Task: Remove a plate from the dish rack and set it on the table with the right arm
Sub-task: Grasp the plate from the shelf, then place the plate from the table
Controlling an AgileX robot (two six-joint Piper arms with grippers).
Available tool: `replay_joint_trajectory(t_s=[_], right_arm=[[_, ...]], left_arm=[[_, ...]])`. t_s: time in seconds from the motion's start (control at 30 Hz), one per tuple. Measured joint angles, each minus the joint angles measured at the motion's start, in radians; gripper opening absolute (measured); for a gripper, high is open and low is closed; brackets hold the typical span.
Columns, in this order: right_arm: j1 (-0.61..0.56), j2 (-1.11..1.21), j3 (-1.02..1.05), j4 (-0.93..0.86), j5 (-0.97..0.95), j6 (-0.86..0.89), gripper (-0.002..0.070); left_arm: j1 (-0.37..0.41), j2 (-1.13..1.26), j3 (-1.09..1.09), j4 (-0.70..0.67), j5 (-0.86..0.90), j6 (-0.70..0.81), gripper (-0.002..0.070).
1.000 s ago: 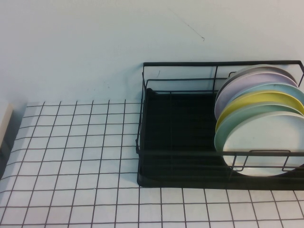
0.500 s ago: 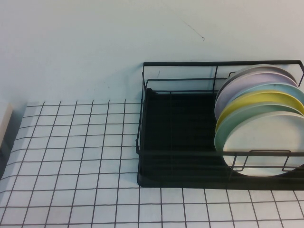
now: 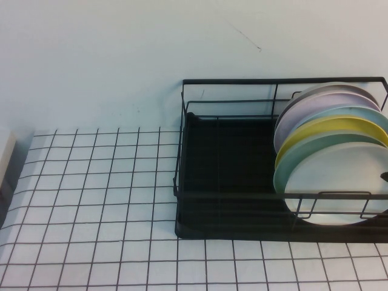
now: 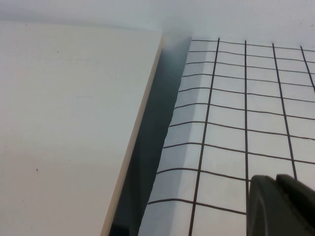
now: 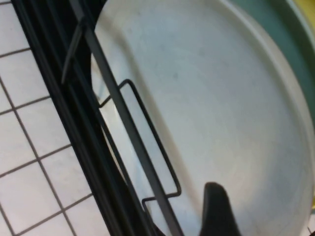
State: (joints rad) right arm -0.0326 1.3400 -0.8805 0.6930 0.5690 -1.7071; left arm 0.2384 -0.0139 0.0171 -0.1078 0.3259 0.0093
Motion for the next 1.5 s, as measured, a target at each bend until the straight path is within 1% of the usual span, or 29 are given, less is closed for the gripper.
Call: replay_joint_trajectory(t_s=[0.2, 0.3, 0.37, 0.43, 0.5, 0.53, 0.6, 0.7, 0.8, 0.9, 0.97, 1.03, 1.07, 1.1, 1.2, 1.27, 1.33, 1.4, 1.5], right_arm=[[0.000, 0.089, -0.031, 0.049, -0.036, -0.056, 0.0396], [0.000, 0.115, -0.043, 0.073, -0.038, -0.076, 0.0370], [0.000, 0.124, -0.053, 0.080, -0.040, -0.084, 0.0319], [0.000, 0.128, -0.059, 0.085, -0.046, -0.098, 0.0232], [0.000, 0.133, -0.066, 0.085, -0.051, -0.118, 0.0113], [0.000, 0.135, -0.070, 0.085, -0.051, -0.126, 0.0079], [0.000, 0.133, -0.080, 0.083, -0.046, -0.130, 0.0062], [0.000, 0.096, -0.099, 0.068, -0.020, -0.100, 0.0062], [0.000, 0.004, -0.124, 0.049, -0.003, -0.023, 0.0049], [0.000, -0.126, -0.144, 0.013, 0.034, 0.108, 0.0043], [0.000, -0.208, -0.153, -0.015, 0.097, 0.279, 0.0027], [0.000, -0.296, -0.161, -0.061, 0.189, 0.505, 0.0021], [0.000, -0.327, -0.163, -0.083, 0.235, 0.574, 0.0020], [0.000, -0.362, -0.163, -0.117, 0.310, 0.700, 0.0020], [0.000, -0.433, -0.136, -0.195, 0.502, 0.908, 0.0019], [0.000, -0.455, -0.085, -0.219, 0.589, 0.979, 0.0019], [0.000, -0.465, -0.014, -0.218, 0.619, 1.008, 0.0019], [0.000, -0.466, 0.078, -0.194, 0.600, 1.021, 0.0019], [0.000, -0.437, 0.209, -0.139, 0.517, 1.012, 0.0018]], left_arm=[[0.000, 0.000, 0.000, 0.000, 0.000, 0.000, -0.0003], [0.000, 0.000, 0.000, 0.000, 0.000, 0.000, -0.0003], [0.000, 0.000, 0.000, 0.000, 0.000, 0.000, -0.0003], [0.000, 0.000, 0.000, 0.000, 0.000, 0.000, -0.0003], [0.000, 0.000, 0.000, 0.000, 0.000, 0.000, -0.0003], [0.000, 0.000, 0.000, 0.000, 0.000, 0.000, -0.0003], [0.000, 0.000, 0.000, 0.000, 0.000, 0.000, -0.0003], [0.000, 0.000, 0.000, 0.000, 0.000, 0.000, -0.0003], [0.000, 0.000, 0.000, 0.000, 0.000, 0.000, -0.0003], [0.000, 0.000, 0.000, 0.000, 0.000, 0.000, -0.0003], [0.000, 0.000, 0.000, 0.000, 0.000, 0.000, -0.0003], [0.000, 0.000, 0.000, 0.000, 0.000, 0.000, -0.0003], [0.000, 0.000, 0.000, 0.000, 0.000, 0.000, -0.0003], [0.000, 0.000, 0.000, 0.000, 0.000, 0.000, -0.0003], [0.000, 0.000, 0.000, 0.000, 0.000, 0.000, -0.0003], [0.000, 0.000, 0.000, 0.000, 0.000, 0.000, -0.0003], [0.000, 0.000, 0.000, 0.000, 0.000, 0.000, -0.0003], [0.000, 0.000, 0.000, 0.000, 0.000, 0.000, -0.0003], [0.000, 0.000, 0.000, 0.000, 0.000, 0.000, -0.0003]])
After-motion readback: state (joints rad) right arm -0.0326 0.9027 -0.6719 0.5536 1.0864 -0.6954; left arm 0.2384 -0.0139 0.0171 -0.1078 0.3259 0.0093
